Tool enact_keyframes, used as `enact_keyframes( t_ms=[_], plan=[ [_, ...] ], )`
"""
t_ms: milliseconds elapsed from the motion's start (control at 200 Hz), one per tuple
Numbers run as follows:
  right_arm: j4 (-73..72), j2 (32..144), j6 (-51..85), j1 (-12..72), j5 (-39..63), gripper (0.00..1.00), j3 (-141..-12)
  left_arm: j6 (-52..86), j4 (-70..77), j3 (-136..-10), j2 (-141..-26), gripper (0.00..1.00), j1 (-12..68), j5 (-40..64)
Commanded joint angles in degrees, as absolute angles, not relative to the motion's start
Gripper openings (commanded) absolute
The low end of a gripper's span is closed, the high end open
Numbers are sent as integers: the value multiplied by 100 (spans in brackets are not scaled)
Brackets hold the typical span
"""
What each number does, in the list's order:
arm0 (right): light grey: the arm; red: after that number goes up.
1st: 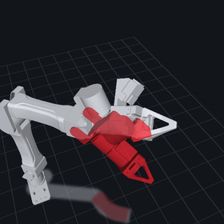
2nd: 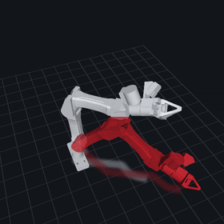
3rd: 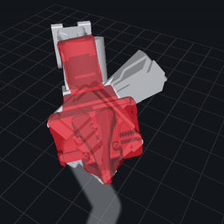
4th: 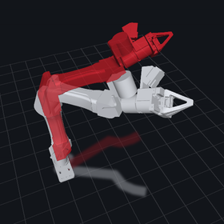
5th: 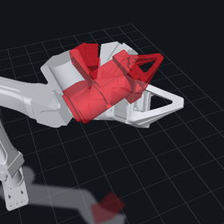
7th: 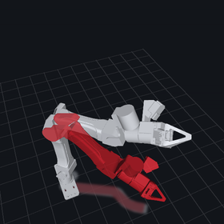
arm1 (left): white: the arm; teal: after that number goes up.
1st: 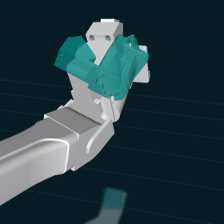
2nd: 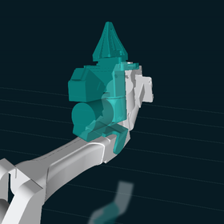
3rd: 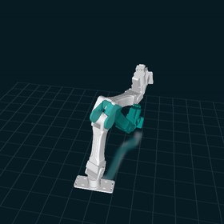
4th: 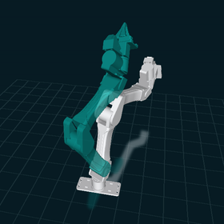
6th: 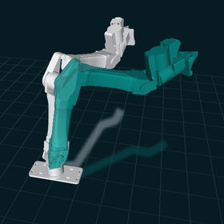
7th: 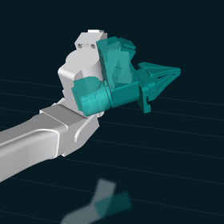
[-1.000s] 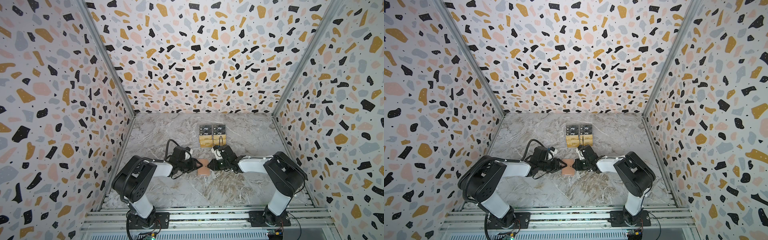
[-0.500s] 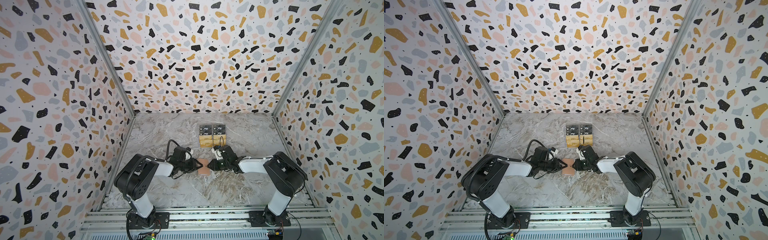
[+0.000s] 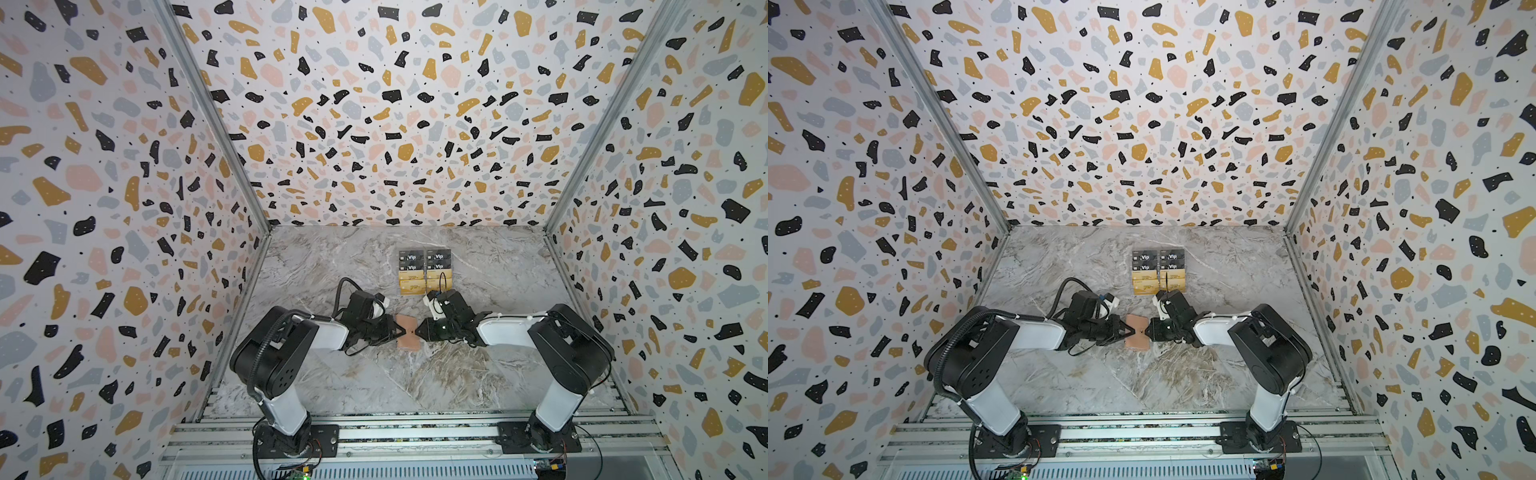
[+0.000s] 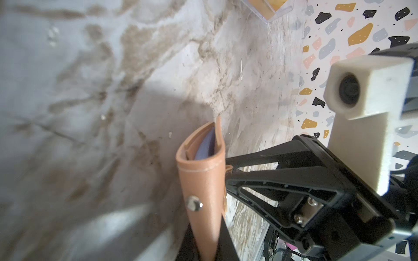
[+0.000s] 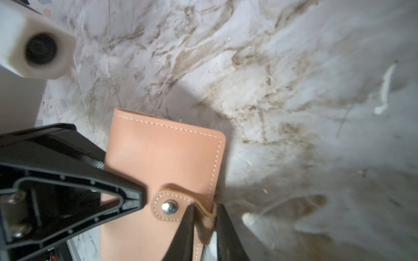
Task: Insert credit cards into a card holder
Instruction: Pick up the card holder from the center of the table, then open the button on the card holder.
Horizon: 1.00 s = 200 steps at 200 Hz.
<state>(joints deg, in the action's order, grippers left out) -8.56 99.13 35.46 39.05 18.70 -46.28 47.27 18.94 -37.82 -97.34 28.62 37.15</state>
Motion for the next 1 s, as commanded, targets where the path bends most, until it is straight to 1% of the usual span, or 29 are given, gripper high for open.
enact_keyframes(
  t_ms=[0,135,240,385,445,491,606,806,996],
  plan=[
    [177,9326,3270,3894,1426,23,-5037,4587,1323,-4153,-9194,0,2892,3276],
    [869,8685,3042,3934,1343,27,-5485,4417,325,-4404,-8581,0,3056,2256],
    [1289,8331,2850,4142,1044,30,-5819,4388,-319,-4659,-8193,0,3304,1377],
    [1823,8283,2558,4438,844,38,-6478,4625,-404,-4745,-7771,0,3588,753],
    [1944,8305,2485,4586,770,44,-6625,4668,-413,-4771,-7654,0,3683,576],
    [1986,8323,2470,4684,682,45,-6653,4674,-424,-4811,-7597,0,3748,503],
    [1985,8319,2470,4874,400,45,-6589,4684,-435,-4916,-7562,0,3805,575],
    [1799,8413,2244,4887,212,43,-6492,4779,-391,-4994,-7585,0,3863,770],
    [1670,8610,2073,4887,108,43,-6480,4842,-240,-4923,-7563,0,3883,988]
  ],
)
